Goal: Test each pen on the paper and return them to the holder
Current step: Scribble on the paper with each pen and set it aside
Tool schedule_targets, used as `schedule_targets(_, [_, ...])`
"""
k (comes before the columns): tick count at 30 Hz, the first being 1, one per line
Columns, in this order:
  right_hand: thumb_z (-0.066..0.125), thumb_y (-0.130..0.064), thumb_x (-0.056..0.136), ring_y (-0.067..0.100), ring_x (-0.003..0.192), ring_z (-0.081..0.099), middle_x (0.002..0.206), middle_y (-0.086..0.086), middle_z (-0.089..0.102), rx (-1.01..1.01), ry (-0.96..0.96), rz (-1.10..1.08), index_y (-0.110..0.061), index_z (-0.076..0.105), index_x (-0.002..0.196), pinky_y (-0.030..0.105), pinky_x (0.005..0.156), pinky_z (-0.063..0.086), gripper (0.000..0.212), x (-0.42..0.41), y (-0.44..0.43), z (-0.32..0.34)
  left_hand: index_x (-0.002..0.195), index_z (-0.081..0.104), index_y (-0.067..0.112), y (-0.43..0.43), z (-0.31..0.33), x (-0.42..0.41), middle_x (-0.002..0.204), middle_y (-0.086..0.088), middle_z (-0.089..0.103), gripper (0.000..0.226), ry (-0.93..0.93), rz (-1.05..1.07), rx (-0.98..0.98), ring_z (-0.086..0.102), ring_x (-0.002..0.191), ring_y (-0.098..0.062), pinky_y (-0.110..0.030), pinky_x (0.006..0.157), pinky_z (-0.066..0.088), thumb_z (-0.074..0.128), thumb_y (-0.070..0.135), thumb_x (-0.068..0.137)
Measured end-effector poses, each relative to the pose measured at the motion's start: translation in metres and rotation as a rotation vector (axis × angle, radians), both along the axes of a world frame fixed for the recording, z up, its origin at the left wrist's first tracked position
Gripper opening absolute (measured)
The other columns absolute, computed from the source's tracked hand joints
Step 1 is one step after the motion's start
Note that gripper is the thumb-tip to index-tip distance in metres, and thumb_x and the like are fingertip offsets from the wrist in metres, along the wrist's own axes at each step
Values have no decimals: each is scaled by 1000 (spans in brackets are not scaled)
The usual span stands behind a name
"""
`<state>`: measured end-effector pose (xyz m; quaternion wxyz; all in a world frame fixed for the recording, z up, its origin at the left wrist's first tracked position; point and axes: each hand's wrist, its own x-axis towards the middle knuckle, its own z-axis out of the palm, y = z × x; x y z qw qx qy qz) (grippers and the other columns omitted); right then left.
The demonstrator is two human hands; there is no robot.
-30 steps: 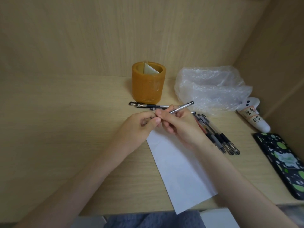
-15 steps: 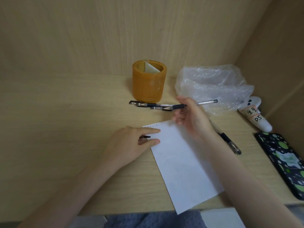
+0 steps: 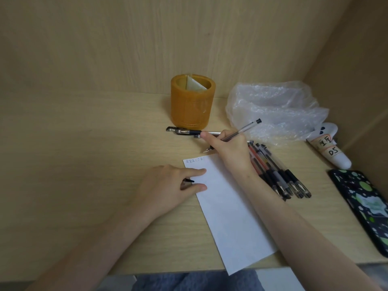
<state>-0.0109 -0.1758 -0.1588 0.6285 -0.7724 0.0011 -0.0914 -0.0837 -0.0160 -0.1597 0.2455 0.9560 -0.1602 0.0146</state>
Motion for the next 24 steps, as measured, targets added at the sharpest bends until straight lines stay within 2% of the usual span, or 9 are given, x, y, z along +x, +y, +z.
schedule_targets(4, [64,-3,81,1,46,41,49,0,46,-53,-56,-59,-9,47,48,8,51,33,38,0,1,-6,116,54,52,0,1,-1,50,21,40,39,8,22,5,51,69,-1,-16,63,34,52,63,78])
schedule_targets(8, [61,-1,79,3,47,39,51,3,45,-75,-82,-76,-10,44,47,9,49,32,38,0,-1,-8,116,54,53,0,-1,0,66,22,58,40,10,25,5,58,83,0,-18,68,36,51,65,77])
schedule_targets(13, [62,-2,79,2,45,38,49,0,43,-99,-79,-61,-13,43,46,9,48,31,40,1,-1,-9,116,53,54,0,-3,0,52,21,41,40,-2,31,13,46,66,-2,-17,62,31,51,65,78])
schedule_targets(20, [62,-4,80,3,48,38,53,5,47,-106,-79,-56,-10,45,48,10,49,32,37,1,0,-10,115,55,52,1,-5,0,49,19,42,40,-9,35,14,43,58,-2,-19,62,31,50,64,78])
schedule_targets(24, [62,-3,81,2,45,39,50,1,44,-120,-84,-56,-11,45,47,9,49,32,38,0,1,-9,115,55,53,1,-5,0,48,19,41,40,-5,33,14,42,55,3,-18,62,31,50,64,77])
